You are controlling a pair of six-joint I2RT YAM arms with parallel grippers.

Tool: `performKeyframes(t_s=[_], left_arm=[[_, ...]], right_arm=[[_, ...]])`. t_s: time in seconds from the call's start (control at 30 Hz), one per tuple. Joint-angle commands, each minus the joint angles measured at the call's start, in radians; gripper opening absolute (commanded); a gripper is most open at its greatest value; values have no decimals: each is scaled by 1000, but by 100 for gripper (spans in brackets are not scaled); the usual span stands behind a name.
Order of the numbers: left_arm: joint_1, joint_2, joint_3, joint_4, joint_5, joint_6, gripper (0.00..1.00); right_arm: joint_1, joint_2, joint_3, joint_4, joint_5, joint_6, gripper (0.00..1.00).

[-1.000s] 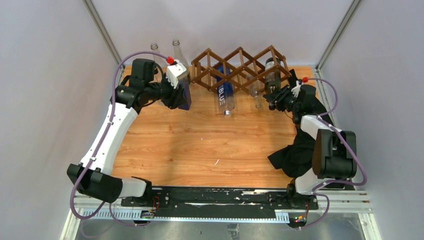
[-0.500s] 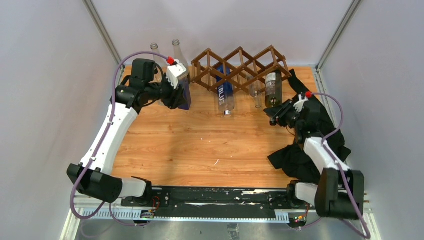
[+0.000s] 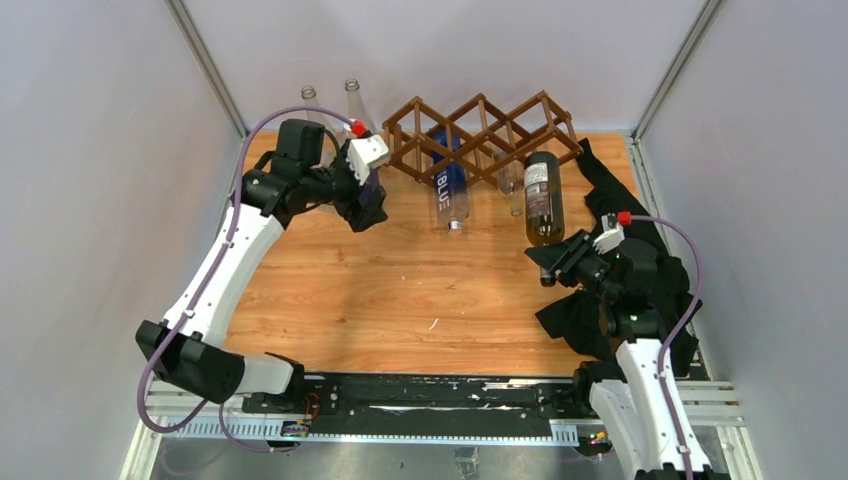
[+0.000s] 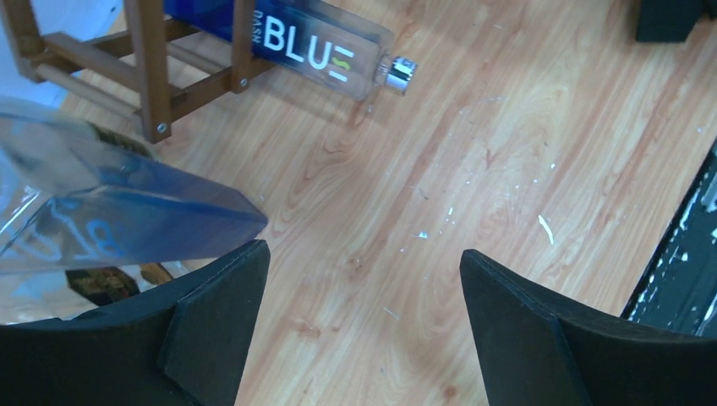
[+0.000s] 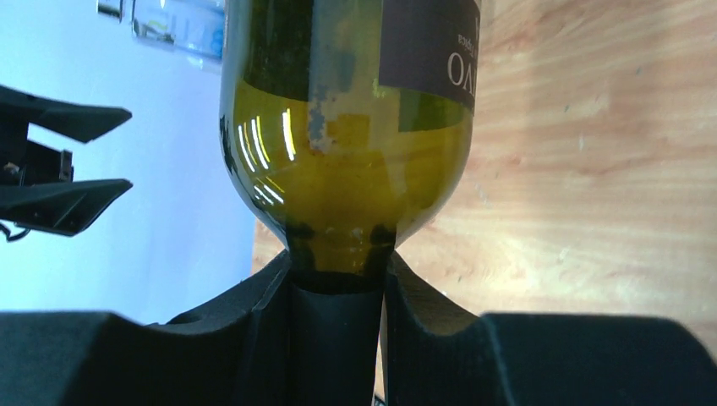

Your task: Take the wine bottle off the wine rack

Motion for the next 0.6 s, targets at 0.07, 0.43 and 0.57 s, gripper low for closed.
performKeyframes(t_s=[0.07, 0.43, 0.57], left_arm=[[-70, -56, -3, -59, -6, 185, 97], [-260, -339, -225, -129, -194, 773, 100], [-304, -419, -296, -128, -182, 835, 100]], right_arm=[[136, -92, 88, -181, -27, -51, 0], [745, 204, 391, -302, 222, -99, 0], [878, 342, 522, -308, 247, -116, 0]])
